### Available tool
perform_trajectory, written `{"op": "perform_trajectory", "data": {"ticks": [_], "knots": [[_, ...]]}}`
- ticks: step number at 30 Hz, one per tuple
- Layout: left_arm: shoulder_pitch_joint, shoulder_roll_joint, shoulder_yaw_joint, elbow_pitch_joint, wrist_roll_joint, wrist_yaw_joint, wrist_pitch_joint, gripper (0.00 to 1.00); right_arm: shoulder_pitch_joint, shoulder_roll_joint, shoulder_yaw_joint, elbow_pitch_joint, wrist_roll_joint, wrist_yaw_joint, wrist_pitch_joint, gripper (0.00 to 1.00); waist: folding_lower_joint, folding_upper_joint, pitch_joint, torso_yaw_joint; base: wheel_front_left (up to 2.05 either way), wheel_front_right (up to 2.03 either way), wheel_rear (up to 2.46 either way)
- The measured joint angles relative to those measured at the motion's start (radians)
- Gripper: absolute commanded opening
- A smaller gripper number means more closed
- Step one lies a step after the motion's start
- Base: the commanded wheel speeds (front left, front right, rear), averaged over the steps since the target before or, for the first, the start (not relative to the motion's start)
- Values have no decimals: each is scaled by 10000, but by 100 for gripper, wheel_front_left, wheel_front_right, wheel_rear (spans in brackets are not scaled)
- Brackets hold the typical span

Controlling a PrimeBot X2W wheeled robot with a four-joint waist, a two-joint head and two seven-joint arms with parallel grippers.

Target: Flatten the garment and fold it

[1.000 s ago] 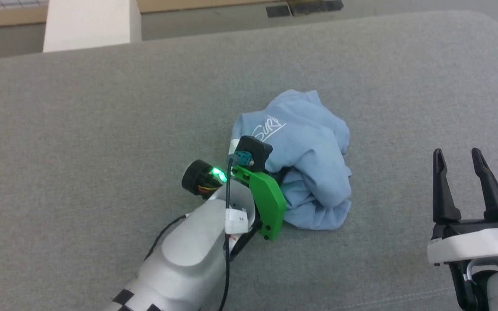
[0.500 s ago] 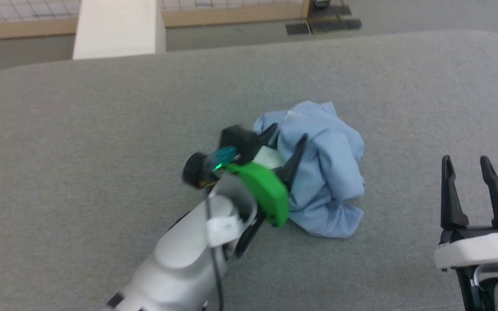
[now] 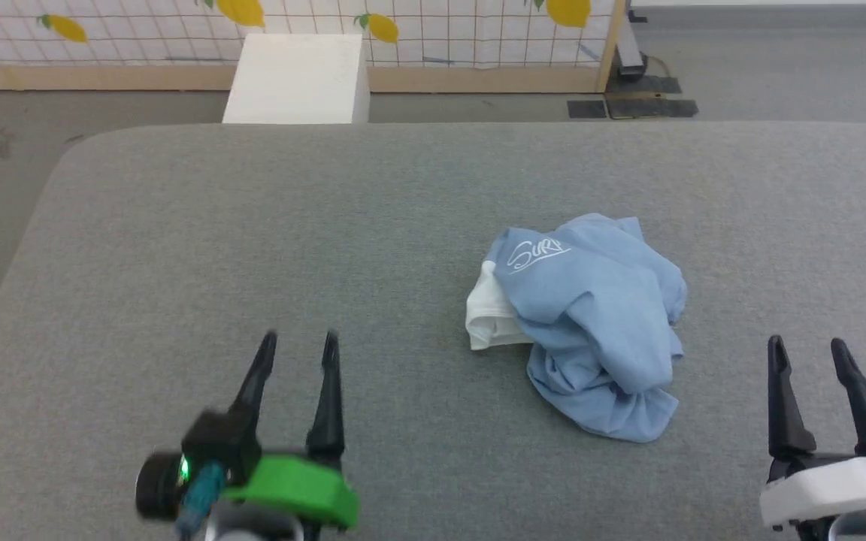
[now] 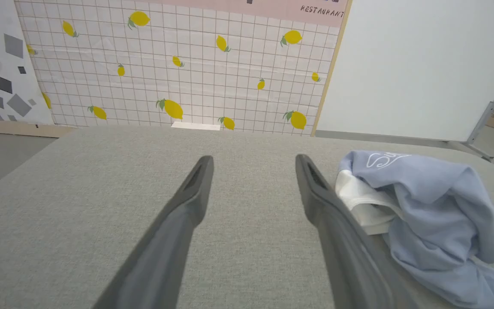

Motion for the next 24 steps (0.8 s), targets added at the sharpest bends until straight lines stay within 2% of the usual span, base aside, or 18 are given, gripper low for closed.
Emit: {"op": "perform_trajectory", "data": {"ticks": [5, 9, 12, 16, 24], "knots": [[1357, -439, 650, -46, 581, -207, 0, 100, 267, 2, 59, 303, 161, 0, -4, 100, 0, 0, 12, 130, 0, 0, 0], [1430, -757, 1012, -35, 963, -602, 0, 100, 141, 8, 58, 307, 307, 0, 159, 100, 0, 0, 58, 233, 0, 0, 0], [1427, -953, 1241, 48, 1120, -819, 0, 100, -409, 4, 75, 148, 314, 0, 734, 100, 0, 0, 123, 294, 0, 0, 0], [1424, -1279, 1415, 247, 1400, -1078, 0, 100, -1669, -347, 380, 127, 522, 0, 2242, 100, 0, 0, 245, 347, 0, 0, 0], [1281, -1737, 1413, 853, 1628, -1674, 0, 100, -3918, -1941, 1114, 1078, 1576, -2, 5864, 100, 0, 0, 728, 546, 0, 0, 0]]}}
